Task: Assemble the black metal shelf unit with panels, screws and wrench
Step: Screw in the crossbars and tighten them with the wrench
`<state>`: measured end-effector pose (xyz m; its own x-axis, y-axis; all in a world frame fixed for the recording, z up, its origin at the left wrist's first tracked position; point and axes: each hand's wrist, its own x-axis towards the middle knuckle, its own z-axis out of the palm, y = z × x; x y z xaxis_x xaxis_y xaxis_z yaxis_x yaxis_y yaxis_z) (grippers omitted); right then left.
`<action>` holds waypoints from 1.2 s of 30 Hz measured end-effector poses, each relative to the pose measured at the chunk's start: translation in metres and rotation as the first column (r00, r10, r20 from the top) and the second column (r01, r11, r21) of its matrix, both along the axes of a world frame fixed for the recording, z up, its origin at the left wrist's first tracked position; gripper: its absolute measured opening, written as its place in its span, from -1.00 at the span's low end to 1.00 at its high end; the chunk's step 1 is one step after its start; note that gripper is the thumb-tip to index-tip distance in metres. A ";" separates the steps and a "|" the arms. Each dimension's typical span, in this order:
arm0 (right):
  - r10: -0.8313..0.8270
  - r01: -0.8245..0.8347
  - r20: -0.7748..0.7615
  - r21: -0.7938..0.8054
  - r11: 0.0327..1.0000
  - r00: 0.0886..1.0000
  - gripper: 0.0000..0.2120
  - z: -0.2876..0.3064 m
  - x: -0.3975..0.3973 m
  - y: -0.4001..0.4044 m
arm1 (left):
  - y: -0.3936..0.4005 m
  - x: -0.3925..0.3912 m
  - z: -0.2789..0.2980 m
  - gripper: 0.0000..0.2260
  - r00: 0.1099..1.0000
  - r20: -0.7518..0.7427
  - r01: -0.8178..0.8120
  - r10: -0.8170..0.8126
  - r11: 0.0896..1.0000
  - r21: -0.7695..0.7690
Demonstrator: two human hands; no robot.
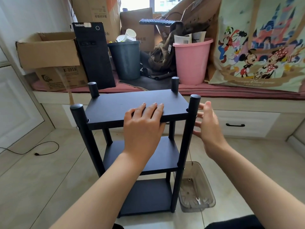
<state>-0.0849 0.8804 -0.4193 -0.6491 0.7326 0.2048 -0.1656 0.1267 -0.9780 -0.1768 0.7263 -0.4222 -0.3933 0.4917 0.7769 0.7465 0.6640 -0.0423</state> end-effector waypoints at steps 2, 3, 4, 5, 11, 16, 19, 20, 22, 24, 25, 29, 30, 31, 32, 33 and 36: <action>0.056 -0.056 0.001 0.135 0.989 0.998 -0.63 0.007 0.003 -0.003 | 0.006 0.005 0.003 -0.59 0.999 0.012 -0.039 0.039 0.998 -0.041; 0.081 -0.083 0.019 0.160 0.984 0.997 -0.63 0.010 0.005 -0.006 | 0.010 0.007 0.005 -0.57 0.999 0.020 -0.043 0.045 0.997 -0.065; 0.111 -0.115 0.030 0.150 0.982 0.993 -0.64 0.014 0.008 -0.007 | 0.015 0.009 0.006 -0.57 0.999 0.032 -0.033 0.036 0.996 -0.087; 0.159 -0.161 0.028 0.127 0.979 0.987 -0.68 0.016 0.011 -0.006 | 0.019 0.011 0.006 -0.57 0.999 0.052 -0.010 0.016 0.994 -0.107; 0.387 -0.392 0.061 0.144 0.909 0.920 -0.65 0.013 0.033 0.022 | 0.039 0.016 0.012 -0.63 0.995 0.089 0.058 -0.049 0.993 -0.106; 0.365 -0.366 0.030 0.133 0.921 0.930 -0.63 0.008 0.031 0.026 | 0.044 0.019 0.014 -0.69 0.999 0.038 0.029 -0.025 0.996 -0.086; 0.363 -0.363 0.020 0.107 0.926 0.932 -0.65 0.008 0.031 0.029 | 0.045 0.018 0.012 -0.67 1.000 0.019 0.020 -0.019 0.997 -0.072; 0.364 -0.364 0.018 0.097 0.926 0.931 -0.66 0.008 0.030 0.030 | 0.044 0.018 0.011 -0.67 1.000 0.012 0.025 -0.024 0.998 -0.062; 0.378 -0.377 0.009 0.082 0.923 0.926 -0.67 0.008 0.031 0.031 | 0.043 0.019 0.009 -0.68 0.999 -0.006 0.044 -0.045 0.998 -0.045; 0.410 -0.409 -0.001 0.069 0.910 0.912 -0.65 0.008 0.033 0.033 | 0.042 0.019 0.007 -0.68 0.998 -0.026 0.057 -0.058 0.998 -0.034; 0.420 -0.419 -0.003 0.063 0.906 0.907 -0.63 0.009 0.033 0.034 | 0.041 0.019 0.007 -0.68 0.998 -0.033 0.058 -0.059 0.998 -0.030; 0.423 -0.422 -0.004 0.041 0.906 0.906 -0.60 0.009 0.033 0.036 | 0.043 0.019 0.006 -0.69 0.998 -0.027 0.052 -0.053 0.998 -0.032; 0.422 -0.422 -0.005 0.036 0.906 0.907 -0.60 0.009 0.033 0.036 | 0.044 0.020 0.006 -0.69 0.998 -0.024 0.053 -0.054 0.998 -0.033; 0.420 -0.419 -0.006 0.033 0.907 0.908 -0.61 0.009 0.032 0.036 | 0.045 0.019 0.006 -0.69 0.998 -0.022 0.058 -0.059 0.998 -0.030; 0.416 -0.416 -0.008 0.032 0.909 0.909 -0.62 0.008 0.032 0.036 | 0.045 0.019 0.006 -0.69 0.998 -0.016 0.066 -0.066 0.998 -0.026; 0.412 -0.412 -0.007 0.035 0.911 0.911 -0.62 0.007 0.031 0.036 | 0.045 0.019 0.006 -0.69 0.997 -0.010 0.071 -0.071 0.997 -0.024; 0.379 -0.379 0.016 0.080 0.922 0.925 -0.67 0.005 0.031 0.032 | 0.042 0.018 0.007 -0.68 0.996 0.007 0.093 -0.092 0.995 -0.043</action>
